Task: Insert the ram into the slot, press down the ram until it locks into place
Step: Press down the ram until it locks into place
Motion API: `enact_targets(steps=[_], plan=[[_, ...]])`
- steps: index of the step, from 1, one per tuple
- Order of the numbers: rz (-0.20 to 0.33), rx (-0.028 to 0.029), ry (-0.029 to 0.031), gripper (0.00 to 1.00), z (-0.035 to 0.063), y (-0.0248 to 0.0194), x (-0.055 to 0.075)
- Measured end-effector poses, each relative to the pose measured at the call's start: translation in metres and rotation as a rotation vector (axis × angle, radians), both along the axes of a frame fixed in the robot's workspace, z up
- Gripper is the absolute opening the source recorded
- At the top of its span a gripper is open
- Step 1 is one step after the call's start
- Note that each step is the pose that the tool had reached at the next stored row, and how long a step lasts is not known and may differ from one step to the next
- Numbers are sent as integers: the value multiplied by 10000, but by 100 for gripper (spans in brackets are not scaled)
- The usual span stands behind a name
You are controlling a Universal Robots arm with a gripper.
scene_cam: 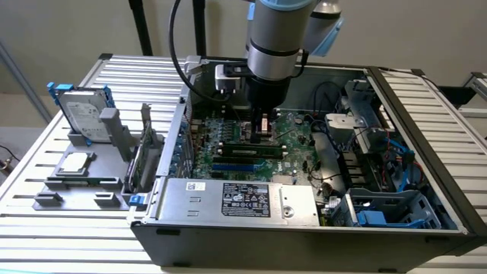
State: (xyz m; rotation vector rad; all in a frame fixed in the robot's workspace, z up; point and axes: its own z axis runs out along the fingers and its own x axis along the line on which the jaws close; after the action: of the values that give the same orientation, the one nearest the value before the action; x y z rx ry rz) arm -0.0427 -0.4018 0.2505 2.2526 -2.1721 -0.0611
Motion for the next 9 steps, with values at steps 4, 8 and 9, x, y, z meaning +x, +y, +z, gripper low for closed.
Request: enact_targets(steps=[4, 8, 9], plan=[[0, 0, 0, 10, 0, 0, 0], [0, 0, 0, 10, 0, 0, 0], [0, 0, 0, 10, 0, 0, 0]])
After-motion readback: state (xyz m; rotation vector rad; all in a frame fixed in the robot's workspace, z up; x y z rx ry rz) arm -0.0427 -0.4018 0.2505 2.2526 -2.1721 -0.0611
